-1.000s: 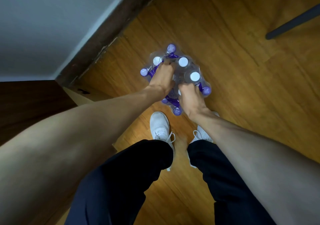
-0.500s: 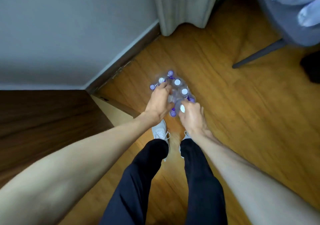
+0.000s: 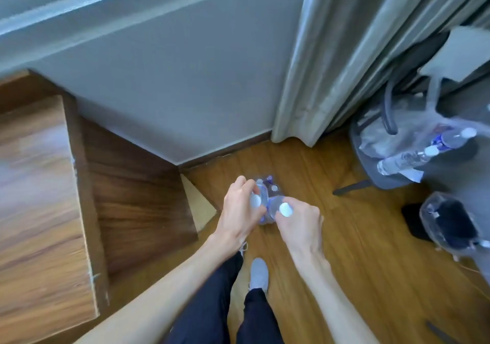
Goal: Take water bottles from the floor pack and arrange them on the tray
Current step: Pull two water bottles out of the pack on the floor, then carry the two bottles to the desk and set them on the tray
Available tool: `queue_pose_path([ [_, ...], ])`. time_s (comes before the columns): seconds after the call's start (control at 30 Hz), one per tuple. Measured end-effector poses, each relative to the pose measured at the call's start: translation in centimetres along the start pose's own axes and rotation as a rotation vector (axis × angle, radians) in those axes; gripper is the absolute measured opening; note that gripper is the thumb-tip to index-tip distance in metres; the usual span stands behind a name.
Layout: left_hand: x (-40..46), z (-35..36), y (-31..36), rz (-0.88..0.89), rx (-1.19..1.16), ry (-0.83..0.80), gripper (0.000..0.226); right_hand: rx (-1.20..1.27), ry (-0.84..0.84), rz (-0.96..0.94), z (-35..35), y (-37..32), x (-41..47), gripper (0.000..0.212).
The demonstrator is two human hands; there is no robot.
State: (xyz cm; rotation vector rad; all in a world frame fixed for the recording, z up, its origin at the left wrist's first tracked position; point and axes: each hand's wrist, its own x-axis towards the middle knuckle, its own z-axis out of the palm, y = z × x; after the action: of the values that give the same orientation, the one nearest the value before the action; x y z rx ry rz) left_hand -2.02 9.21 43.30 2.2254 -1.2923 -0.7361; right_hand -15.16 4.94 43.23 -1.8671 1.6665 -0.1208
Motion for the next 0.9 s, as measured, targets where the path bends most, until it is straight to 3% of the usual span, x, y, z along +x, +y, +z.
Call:
queue_pose_path([
  [0.3, -13.8, -9.7, 2.8, -0.203, -0.124, 0.204, 0.019, -0.249, -0.154, -0.44, -6.7, -6.6, -10.4, 0.015],
  [0.4, -18.7, -11.5, 2.1, -0.303, -0.178, 0.272, 0.015, -0.334, -0.311, -0.544, -7.6, -9.5, -14.2, 0.021],
  [0.63, -30.5, -14.1, -3.8, -0.662, -0.306, 0.437, 0.016, -0.518, -0.546, -0.797, -3.8, -16.5, -22.5, 0.03],
  [0.7, -33.6, -14.8, -5.9, -0.807, -0.302, 0.469, 0.017, -0.514, -0.549, -0.911, -1.5, -17.5, -24.6, 0.043],
  [0.8, -38.0, -15.8, -9.4, -0.959, -0.38, 0.584, 0.02, -0.537, -0.788, -0.934, 0.3, -21.1, -29.2, 0.057],
  [0.83, -39.2, -16.3, -10.5, -0.987, -0.411, 0.62, 0.02, -0.433, -0.808, -0.984, 1.0, -22.9, -30.6, 0.047],
  [0.87, -40.4, -17.1, -11.6, -1.004, -0.43, 0.65, 0.019, -0.269, -0.696, -1.064, 2.4, -24.3, -31.9, 0.031],
  [0.9, -41.5, -17.9, -12.7, -1.019, -0.436, 0.684, 0.018, -0.303, -0.69, -1.1, 4.0, -25.6, -33.2, 0.027],
])
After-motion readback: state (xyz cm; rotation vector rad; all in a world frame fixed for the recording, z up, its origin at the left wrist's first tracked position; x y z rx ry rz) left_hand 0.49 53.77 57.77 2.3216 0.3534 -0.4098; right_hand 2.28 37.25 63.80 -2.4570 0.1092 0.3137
